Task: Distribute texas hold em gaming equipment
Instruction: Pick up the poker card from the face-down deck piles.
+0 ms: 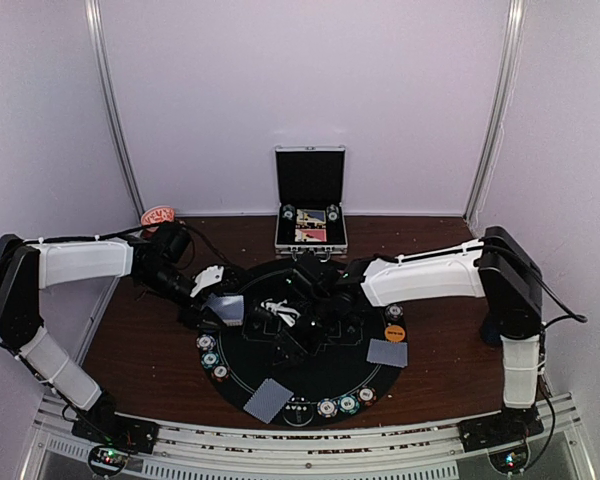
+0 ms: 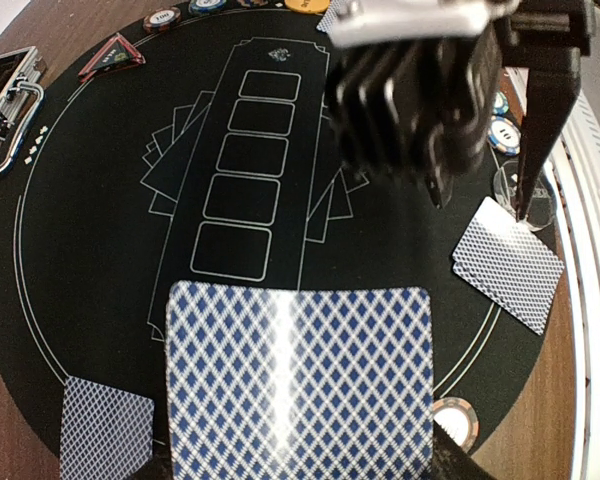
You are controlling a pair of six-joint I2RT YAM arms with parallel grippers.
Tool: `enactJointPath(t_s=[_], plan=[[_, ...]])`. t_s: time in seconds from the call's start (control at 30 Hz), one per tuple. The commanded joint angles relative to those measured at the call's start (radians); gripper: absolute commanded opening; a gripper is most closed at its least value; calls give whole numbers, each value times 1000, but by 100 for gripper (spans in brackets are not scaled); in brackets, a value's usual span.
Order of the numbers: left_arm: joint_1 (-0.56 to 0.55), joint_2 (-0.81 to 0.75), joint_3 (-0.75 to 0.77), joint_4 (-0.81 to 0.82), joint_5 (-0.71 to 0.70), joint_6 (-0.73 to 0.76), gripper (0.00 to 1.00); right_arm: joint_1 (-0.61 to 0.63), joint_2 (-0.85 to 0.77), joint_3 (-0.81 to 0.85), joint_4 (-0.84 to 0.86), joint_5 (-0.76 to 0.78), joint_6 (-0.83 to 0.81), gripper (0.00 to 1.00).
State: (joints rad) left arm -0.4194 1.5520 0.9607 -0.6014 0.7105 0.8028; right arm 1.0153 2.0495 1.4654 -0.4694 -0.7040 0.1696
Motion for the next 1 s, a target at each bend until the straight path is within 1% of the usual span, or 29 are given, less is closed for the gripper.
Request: enactJointPath(t_s=[0.0, 0.13, 0.23, 0.33, 0.43, 0.57, 0.67, 0.8, 0.97], plan=[[6, -28, 3, 20, 13, 9, 59, -26, -107, -62, 124, 63, 81, 45], [5, -25, 3, 20, 11, 9, 59, -32, -172, -144, 299, 88, 184, 47], [6, -22, 5, 20, 11, 8, 59, -32, -190, -178, 412, 107, 255, 47], [5, -23, 4, 20, 10, 8, 59, -31, -184, -203, 544, 141, 338, 48], [6, -24, 3, 20, 10, 9, 59, -32, -161, -220, 662, 174, 437, 52], [5, -24, 2, 20, 10, 10, 59, -32, -110, -217, 796, 198, 563, 52], [6, -27, 2, 21, 14, 9, 59, -31, -68, -191, 833, 213, 619, 52], [6, -30, 0, 20, 15, 11, 59, -32, -11, -130, 830, 210, 637, 53], [5, -29, 1, 20, 17, 15, 59, -30, 43, -97, 849, 197, 660, 54]])
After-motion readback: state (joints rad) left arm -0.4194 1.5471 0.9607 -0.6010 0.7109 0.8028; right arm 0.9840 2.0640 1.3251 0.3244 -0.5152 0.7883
